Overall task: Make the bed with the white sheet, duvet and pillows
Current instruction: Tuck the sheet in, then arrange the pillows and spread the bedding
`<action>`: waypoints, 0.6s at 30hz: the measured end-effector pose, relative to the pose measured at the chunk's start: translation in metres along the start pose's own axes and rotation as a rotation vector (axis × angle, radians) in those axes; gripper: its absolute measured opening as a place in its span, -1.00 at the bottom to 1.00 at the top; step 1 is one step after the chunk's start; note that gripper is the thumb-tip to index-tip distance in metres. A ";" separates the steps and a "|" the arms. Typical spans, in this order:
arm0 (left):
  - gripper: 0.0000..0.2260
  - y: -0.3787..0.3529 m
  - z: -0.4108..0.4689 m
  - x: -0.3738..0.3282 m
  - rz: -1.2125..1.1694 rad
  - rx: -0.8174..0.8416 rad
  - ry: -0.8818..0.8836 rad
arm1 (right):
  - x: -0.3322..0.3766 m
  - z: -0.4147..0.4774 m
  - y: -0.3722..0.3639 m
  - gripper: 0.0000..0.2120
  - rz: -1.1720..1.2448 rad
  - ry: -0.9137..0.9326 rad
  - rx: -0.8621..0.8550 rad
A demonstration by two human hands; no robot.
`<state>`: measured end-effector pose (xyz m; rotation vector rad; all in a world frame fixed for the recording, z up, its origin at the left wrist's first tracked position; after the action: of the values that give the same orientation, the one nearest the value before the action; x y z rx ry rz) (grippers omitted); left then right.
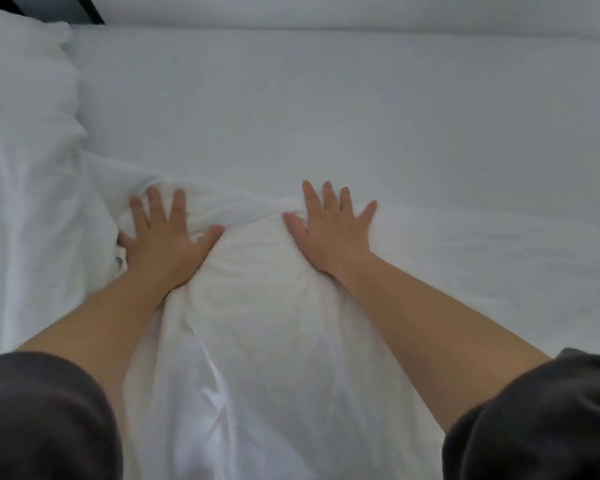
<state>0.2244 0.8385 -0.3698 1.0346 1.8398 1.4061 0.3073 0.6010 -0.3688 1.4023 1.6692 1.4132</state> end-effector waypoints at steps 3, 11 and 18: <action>-0.17 -0.016 0.000 0.000 -0.075 -0.063 -0.041 | 0.013 0.017 -0.009 -0.36 -0.017 0.024 -0.012; -0.25 -0.025 0.008 -0.010 0.009 -0.178 -0.079 | 0.013 0.030 -0.018 -0.37 -0.077 0.032 -0.065; -0.27 -0.021 0.014 -0.006 -0.003 -0.189 -0.114 | 0.017 0.034 -0.022 -0.42 -0.117 0.023 -0.149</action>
<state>0.2346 0.8373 -0.3933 0.9937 1.5932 1.4567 0.3235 0.6311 -0.3956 1.1918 1.5976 1.4592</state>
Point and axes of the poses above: each hand's wrist, its own z-axis towards the middle knuckle, its own y-axis out of the back of the hand, x = y × z, the point moved 3 cm from there along z, towards the middle knuckle, and after that the axes turned 3 degrees about x, right-handed, at the moved point
